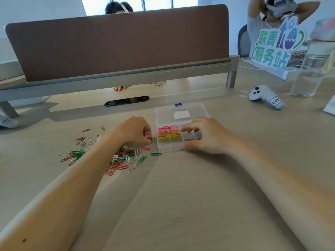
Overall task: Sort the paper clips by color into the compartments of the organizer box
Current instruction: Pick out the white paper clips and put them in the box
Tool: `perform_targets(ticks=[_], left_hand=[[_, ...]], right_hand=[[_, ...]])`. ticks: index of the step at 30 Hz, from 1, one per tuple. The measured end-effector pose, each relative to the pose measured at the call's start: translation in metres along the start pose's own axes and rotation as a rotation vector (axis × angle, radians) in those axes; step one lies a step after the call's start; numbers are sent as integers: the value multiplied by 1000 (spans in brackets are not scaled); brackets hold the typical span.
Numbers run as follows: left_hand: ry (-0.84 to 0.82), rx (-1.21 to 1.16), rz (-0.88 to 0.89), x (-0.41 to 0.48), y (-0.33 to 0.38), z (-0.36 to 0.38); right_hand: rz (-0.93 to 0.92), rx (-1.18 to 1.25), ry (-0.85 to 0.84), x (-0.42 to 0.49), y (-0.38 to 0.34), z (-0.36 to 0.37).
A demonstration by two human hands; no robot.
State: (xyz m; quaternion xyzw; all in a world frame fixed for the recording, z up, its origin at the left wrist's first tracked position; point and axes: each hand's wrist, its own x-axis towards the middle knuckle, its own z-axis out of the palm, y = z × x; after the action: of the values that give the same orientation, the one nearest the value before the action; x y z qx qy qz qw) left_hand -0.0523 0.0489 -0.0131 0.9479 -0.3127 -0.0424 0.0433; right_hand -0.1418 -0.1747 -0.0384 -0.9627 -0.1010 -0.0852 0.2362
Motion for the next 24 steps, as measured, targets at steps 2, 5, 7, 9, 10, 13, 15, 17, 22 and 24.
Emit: perform_targets(ticks=[2,5,7,9,10,13,15,17,22,24], left_hand=[[16,-11,-1,-1,-1,-1],[75,-55,-7,-3,-3,-9],[136,-120,31,-4,3,-13],[170,-162,95,-4,17,-13],[180,-163,117,-3,24,-9],[202,-137,141,4,36,5],[195,-137,144,7,37,9],[197,-142,148,7,36,8],[204,-204,148,4,35,2],[224,-216,149,4,34,0]], right_hand=[[3,0,5,1,0,1],[19,1,15,2,0,2],[24,0,23,3,-1,3],[24,-2,31,3,-2,4],[24,-2,32,3,-2,5],[19,5,25,4,-2,5],[12,-1,20,5,-2,5],[8,-4,24,5,-2,5],[14,-6,26,7,-1,6],[18,3,25,7,-1,6]])
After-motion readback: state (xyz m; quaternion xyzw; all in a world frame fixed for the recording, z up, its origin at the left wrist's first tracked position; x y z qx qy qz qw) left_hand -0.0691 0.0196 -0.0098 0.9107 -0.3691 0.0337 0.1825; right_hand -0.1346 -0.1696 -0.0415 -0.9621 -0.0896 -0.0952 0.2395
